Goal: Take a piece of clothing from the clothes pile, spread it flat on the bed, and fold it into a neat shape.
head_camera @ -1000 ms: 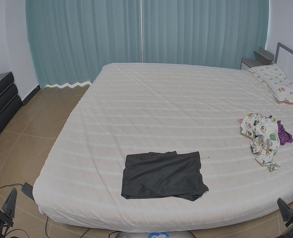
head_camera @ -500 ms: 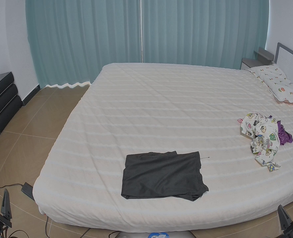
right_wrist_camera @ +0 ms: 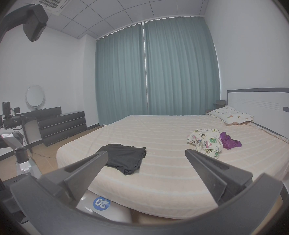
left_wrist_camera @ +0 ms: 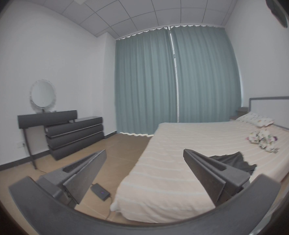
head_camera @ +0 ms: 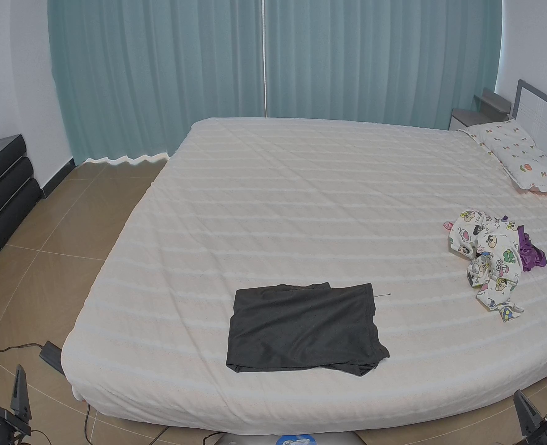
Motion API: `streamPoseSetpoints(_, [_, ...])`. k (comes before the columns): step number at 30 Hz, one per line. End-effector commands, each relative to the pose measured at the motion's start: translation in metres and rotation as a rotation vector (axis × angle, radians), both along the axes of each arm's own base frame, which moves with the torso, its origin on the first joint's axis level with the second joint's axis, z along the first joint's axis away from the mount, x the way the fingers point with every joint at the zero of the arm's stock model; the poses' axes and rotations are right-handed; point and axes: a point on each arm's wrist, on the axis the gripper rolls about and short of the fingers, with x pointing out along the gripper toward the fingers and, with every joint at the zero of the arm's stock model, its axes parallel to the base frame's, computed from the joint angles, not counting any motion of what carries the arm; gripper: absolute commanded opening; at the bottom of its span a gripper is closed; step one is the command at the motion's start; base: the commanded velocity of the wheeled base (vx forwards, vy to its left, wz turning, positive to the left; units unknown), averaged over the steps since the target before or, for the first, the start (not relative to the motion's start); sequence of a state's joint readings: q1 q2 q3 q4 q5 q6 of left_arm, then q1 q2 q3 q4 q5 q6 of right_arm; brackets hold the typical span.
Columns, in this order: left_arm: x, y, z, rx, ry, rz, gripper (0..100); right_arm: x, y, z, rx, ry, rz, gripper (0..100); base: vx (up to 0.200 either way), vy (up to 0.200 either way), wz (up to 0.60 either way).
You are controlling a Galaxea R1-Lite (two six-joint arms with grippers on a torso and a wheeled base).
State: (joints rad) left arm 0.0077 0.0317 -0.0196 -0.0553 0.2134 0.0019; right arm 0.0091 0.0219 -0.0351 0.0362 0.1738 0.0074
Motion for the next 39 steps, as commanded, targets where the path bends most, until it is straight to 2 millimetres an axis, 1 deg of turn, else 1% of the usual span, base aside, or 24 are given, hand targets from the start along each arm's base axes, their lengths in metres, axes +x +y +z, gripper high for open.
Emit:
streamPoseSetpoints(1, [-0.0011, -0.0005, -0.0060, -0.021, -0.015, -0.035, 100, -0.0013, -0.0003, -0.0006, 0.003, -0.024, -0.034, 100, 0.000, 0.000, 0.00])
streamPoseSetpoints(4, [-0.0007, -0.0035, -0.0063, -0.005, -0.009, -0.165, 100, -0.0012, -0.0015, -0.0006, -0.057, -0.032, -0.087, 100, 0.000, 0.000, 0.00])
streamPoseSetpoints(5, [-0.0004, -0.0046, -0.0105, 0.010, 0.031, -0.216, 100, -0.0010, -0.0019, -0.0008, -0.081, -0.035, -0.102, 100, 0.000, 0.000, 0.00])
streamPoseSetpoints(6, [-0.0004, -0.0046, -0.0105, 0.010, 0.031, -0.216, 100, -0.0010, -0.0019, -0.0008, -0.081, -0.035, -0.102, 100, 0.000, 0.000, 0.00])
streamPoseSetpoints(7, [-0.0007, -0.0057, -0.0130, 0.004, 0.060, -0.266, 100, 0.0013, -0.0027, -0.0062, -0.078, -0.025, -0.140, 100, 0.000, 0.000, 0.00])
streamPoseSetpoints(11, [-0.0005, -0.0056, -0.0120, 0.017, 0.049, -0.261, 100, 0.0016, -0.0032, -0.0058, -0.032, -0.029, -0.166, 100, 0.000, 0.000, 0.00])
streamPoseSetpoints(14, [-0.0005, -0.0054, -0.0118, 0.020, 0.047, -0.251, 100, 0.0016, -0.0031, -0.0058, -0.030, -0.029, -0.161, 100, 0.000, 0.000, 0.00])
streamPoseSetpoints(16, [-0.0005, -0.0043, -0.0117, 0.013, 0.046, -0.201, 100, 0.0016, -0.0032, -0.0058, -0.021, -0.028, -0.164, 100, 0.000, 0.000, 0.00])
streamPoseSetpoints(39, [-0.0005, -0.0042, -0.0117, 0.008, 0.045, -0.196, 100, 0.0015, -0.0034, -0.0057, -0.015, -0.030, -0.169, 100, 0.000, 0.000, 0.00])
